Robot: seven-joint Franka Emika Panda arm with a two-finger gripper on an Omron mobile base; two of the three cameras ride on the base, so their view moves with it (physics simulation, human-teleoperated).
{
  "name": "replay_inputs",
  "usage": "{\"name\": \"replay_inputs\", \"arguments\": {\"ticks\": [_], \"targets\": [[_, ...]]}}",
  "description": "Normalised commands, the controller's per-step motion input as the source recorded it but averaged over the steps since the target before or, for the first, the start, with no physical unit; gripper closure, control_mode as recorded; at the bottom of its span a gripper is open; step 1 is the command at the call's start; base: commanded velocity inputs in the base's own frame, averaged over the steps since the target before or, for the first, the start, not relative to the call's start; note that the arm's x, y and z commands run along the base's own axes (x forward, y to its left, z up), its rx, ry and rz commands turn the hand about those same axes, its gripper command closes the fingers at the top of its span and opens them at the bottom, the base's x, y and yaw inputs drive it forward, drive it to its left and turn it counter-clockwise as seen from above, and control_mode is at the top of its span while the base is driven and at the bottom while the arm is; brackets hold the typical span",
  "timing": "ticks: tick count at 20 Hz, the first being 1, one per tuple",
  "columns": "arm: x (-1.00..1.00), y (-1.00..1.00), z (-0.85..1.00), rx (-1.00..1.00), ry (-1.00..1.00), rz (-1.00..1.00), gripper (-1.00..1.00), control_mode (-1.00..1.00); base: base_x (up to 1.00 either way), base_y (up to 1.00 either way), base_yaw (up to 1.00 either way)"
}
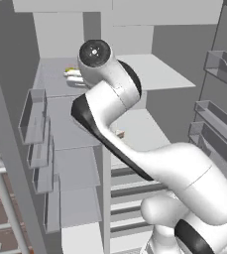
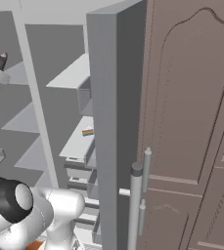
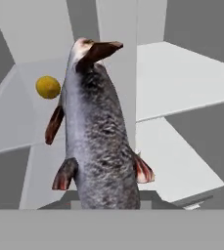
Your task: Pick up the frozen fish from the freezer, place it on any shelf in the fridge, and close the fridge and freezer doors when done.
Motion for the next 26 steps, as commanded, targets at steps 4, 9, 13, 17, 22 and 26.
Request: {"name": "replay_inputs", "arguments": {"ticks": [4, 9, 13, 17, 22, 26], "targets": [[-0.89, -1.00, 0.00, 0.14, -0.11, 0.00, 1.00, -1.00, 0.00, 0.00, 0.00], [-0.06, -1.00, 0.01, 0.15, 0.00, 0.01, 1.00, -1.00, 0.00, 0.00, 0.00], [0.48, -0.95, 0.12, 0.17, 0.00, 0.04, 1.00, -1.00, 0.00, 0.00, 0.00], [0.91, -0.58, 0.02, 0.12, 0.03, 0.06, 1.00, -1.00, 0.00, 0.00, 0.00], [1.00, -0.15, 0.00, 0.04, 0.05, 0.04, 1.00, -1.00, 0.00, 0.00, 0.00], [0.88, -0.22, 0.00, 0.01, 0.01, 0.04, 1.00, -1.00, 0.00, 0.00, 0.00]]}}
